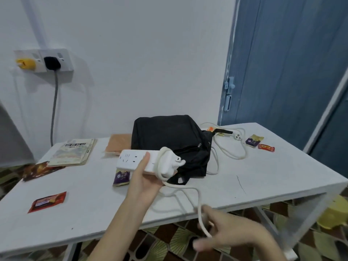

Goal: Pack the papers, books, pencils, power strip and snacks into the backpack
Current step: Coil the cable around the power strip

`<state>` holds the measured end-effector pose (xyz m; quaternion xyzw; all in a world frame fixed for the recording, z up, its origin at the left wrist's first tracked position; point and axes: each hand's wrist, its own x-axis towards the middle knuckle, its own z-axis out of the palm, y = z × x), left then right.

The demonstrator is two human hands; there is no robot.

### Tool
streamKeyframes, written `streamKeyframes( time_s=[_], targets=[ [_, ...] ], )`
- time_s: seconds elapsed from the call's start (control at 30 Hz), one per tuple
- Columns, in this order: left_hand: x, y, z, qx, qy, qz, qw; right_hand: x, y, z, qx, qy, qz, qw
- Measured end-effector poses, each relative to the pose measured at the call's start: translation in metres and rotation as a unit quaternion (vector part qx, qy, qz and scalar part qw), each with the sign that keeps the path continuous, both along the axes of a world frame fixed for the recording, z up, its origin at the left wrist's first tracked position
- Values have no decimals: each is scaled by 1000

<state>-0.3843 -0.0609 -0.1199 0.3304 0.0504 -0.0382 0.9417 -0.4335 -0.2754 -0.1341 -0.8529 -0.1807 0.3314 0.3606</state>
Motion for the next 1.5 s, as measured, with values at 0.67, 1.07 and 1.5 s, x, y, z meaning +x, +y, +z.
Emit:
streamKeyframes(
  time_s=[0.67, 1.07, 1.5],
  targets=[
    [-13, 35, -3, 822, -211, -138, 510, 55, 28, 19, 339, 29, -170, 925],
    [-7, -15, -3, 617, -200, 30, 761, 18, 74, 34, 338, -451, -425, 709],
    [-23, -25, -15, 379, -198, 138, 893, 34, 89, 10, 502, -169, -350, 773]
  ],
)
